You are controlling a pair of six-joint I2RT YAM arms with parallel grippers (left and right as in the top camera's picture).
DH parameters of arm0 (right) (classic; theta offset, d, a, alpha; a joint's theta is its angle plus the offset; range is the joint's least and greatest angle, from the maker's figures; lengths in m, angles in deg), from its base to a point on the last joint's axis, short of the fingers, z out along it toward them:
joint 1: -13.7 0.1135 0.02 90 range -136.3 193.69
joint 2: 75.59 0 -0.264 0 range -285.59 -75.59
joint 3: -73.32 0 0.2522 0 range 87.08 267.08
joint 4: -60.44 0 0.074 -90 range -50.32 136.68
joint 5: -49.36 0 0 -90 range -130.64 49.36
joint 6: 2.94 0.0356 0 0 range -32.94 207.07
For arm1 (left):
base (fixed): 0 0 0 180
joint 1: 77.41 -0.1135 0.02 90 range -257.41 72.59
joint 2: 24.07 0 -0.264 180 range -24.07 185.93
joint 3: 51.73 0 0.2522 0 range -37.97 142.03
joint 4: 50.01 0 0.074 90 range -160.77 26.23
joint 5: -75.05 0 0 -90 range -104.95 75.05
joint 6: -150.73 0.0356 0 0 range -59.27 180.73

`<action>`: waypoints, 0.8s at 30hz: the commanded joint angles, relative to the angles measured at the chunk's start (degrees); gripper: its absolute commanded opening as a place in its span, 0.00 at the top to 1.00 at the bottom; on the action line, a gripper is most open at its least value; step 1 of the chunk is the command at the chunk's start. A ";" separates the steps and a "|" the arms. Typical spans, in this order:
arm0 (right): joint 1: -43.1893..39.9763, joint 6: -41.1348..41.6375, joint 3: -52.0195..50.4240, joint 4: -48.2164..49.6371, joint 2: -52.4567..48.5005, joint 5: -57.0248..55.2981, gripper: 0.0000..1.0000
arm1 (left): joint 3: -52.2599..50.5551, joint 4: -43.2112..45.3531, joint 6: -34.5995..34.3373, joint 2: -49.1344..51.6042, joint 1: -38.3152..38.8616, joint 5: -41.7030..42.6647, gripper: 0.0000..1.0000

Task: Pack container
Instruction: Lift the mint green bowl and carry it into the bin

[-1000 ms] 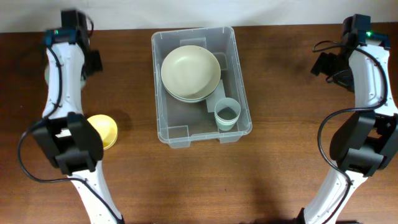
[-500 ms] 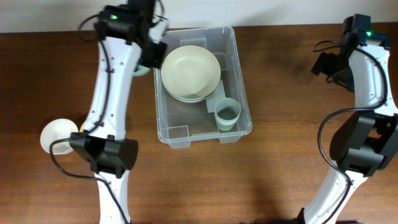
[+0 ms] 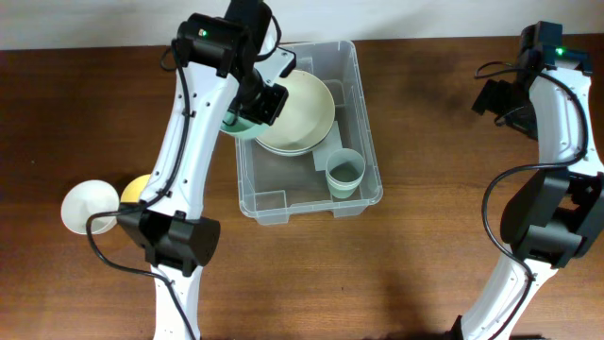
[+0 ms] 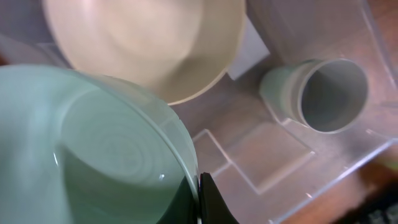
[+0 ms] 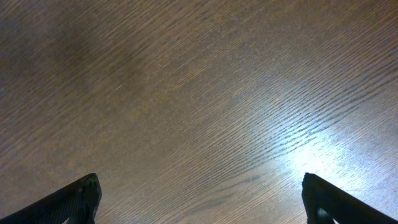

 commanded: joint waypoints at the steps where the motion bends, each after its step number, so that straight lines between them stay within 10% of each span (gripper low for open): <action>1: -0.26 0.31 0.17 0.04 0.00 -0.28 0.01 | -2.62 -0.09 0.92 -2.34 1.31 3.76 0.99; 24: -0.26 0.31 0.17 0.04 0.00 -0.28 0.01 | -17.97 5.31 -4.68 -2.29 13.90 -1.31 0.99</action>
